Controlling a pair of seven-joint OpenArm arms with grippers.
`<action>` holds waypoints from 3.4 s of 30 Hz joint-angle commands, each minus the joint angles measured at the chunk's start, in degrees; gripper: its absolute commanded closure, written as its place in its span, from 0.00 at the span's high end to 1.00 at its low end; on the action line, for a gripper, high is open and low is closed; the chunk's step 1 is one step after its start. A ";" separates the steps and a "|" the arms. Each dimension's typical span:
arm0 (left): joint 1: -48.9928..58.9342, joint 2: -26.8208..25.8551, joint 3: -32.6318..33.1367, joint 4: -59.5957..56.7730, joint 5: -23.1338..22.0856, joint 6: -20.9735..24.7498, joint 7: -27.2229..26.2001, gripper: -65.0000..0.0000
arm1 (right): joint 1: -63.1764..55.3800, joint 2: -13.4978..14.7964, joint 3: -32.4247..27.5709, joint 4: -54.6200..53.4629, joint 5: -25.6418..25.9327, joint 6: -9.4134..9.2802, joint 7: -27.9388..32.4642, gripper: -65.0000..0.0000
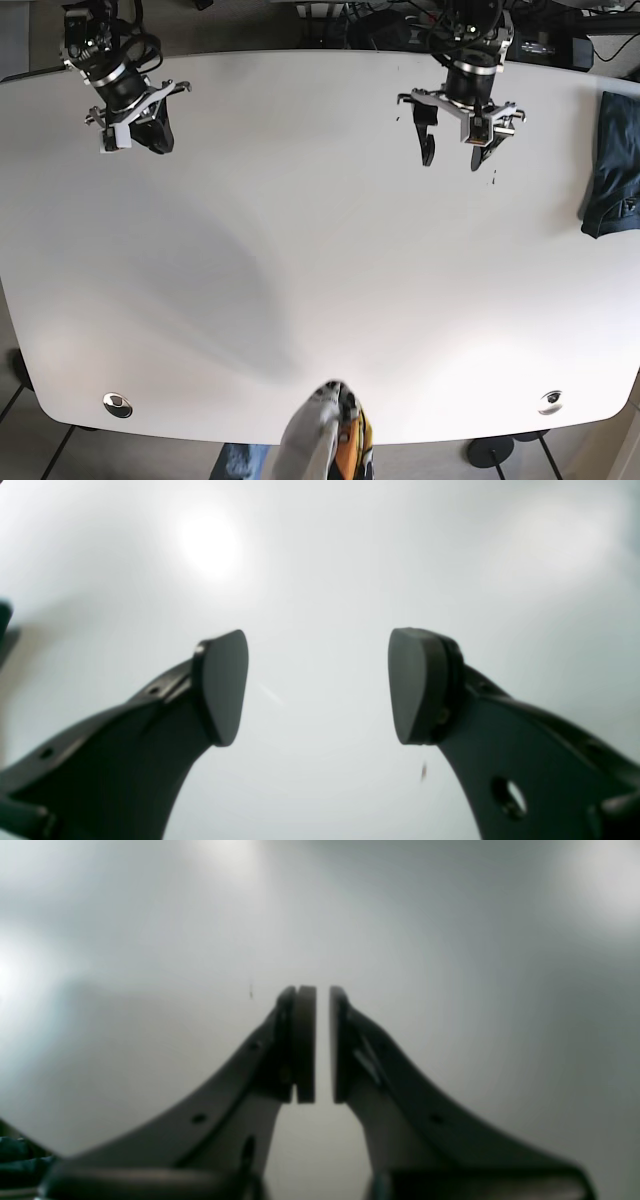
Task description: Fold the T-shirt properly
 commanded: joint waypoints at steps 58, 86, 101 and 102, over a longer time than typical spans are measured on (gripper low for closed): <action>-5.83 -0.14 -1.43 -1.30 -0.41 -0.17 13.41 0.75 | 78.05 -24.49 -26.17 -64.38 -11.02 -0.42 2.04 0.02; -22.44 -0.58 22.39 -11.67 -6.92 0.27 12.97 0.75 | 102.41 -27.66 -33.73 -31.06 -11.28 -0.24 -11.77 0.03; -30.71 -0.41 36.98 -31.80 5.30 35.70 -10.77 0.82 | 110.61 -25.81 -24.32 -43.63 -11.37 -0.07 -11.50 0.03; -30.71 -0.14 36.98 -33.39 5.30 36.23 -11.65 0.85 | 110.61 -25.64 -24.32 -43.55 -11.37 -0.07 -11.50 0.03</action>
